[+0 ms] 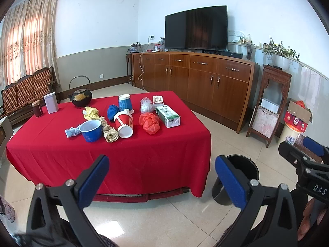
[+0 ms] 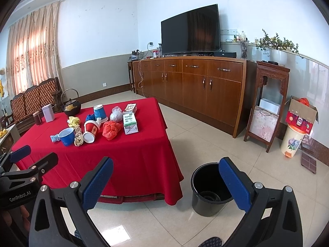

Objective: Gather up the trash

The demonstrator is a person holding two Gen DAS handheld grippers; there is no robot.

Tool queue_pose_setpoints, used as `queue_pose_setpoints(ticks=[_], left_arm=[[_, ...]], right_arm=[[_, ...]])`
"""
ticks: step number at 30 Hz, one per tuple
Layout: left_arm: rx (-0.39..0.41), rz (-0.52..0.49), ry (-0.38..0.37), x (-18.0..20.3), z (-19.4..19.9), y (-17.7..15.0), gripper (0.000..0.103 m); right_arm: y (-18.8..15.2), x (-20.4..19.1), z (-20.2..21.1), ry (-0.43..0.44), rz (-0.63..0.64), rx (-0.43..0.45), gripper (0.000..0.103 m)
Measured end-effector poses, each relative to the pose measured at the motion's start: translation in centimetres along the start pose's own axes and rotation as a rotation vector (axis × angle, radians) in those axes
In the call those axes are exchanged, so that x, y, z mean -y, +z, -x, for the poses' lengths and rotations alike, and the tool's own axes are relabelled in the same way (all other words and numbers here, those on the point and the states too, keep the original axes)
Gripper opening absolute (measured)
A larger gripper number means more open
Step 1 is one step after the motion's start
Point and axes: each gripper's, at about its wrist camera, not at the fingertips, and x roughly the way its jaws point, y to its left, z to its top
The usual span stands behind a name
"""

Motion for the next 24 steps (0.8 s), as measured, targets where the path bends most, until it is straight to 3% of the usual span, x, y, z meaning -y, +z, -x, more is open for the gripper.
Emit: queue_pose_setpoints(ticks=[24], left_arm=[[0.000, -0.002, -0.002, 1.2, 0.3, 0.8, 0.103]], right_arm=[[0.3, 0.1, 0.2, 0.002, 0.003, -0.001, 0.103]])
